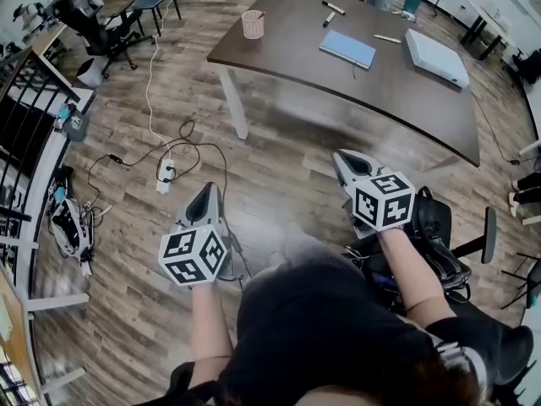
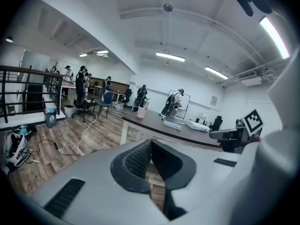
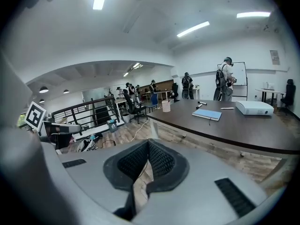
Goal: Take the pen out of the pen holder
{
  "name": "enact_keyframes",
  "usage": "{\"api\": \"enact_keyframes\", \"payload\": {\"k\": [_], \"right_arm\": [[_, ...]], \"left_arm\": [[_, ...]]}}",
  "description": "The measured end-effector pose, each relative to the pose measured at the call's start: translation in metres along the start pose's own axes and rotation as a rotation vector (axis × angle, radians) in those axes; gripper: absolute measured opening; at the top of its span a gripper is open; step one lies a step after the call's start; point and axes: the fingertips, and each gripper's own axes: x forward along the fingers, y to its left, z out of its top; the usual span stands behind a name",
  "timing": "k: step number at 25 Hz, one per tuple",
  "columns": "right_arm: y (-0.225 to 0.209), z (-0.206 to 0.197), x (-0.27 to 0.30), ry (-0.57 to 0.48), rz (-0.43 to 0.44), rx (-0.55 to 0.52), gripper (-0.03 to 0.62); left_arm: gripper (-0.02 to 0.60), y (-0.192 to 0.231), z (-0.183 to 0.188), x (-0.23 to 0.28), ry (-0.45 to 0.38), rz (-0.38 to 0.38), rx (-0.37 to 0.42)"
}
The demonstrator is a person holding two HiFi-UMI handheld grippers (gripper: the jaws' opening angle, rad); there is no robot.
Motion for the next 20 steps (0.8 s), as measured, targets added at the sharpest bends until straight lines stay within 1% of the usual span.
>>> {"api": "enact_keyframes", "payload": {"k": [4, 7, 12, 15, 18, 20], "right_arm": [[-0.006, 0.003, 0.003, 0.011, -0.01, -0.001, 0.018], [-0.005, 0.007, 0.013, 0.017, -0.003, -0.01, 0.018], [-0.008, 0.008, 0.045, 0.03, 0.016, -0.028, 0.018], [-0.013, 0.011, 0.072, 0.047, 0.035, -0.024, 0.018], [-0.016, 0.016, 0.101, 0.066, 0.057, -0.026, 0.018], [-0.02, 0.02, 0.118, 0.076, 0.059, -0.034, 0.018]], "left_arm": [[0.028, -0.001, 0.002, 0.008, -0.009, -0.005, -0.009], [0.028, 0.003, 0.004, 0.013, -0.008, -0.004, -0.016], [0.028, 0.014, 0.01, 0.029, -0.003, 0.027, 0.0], [0.028, 0.03, 0.014, 0.04, 0.01, 0.064, 0.003], [0.029, 0.052, 0.02, 0.059, 0.019, 0.1, -0.025], [0.028, 0.062, 0.024, 0.075, 0.025, 0.102, -0.047]]}}
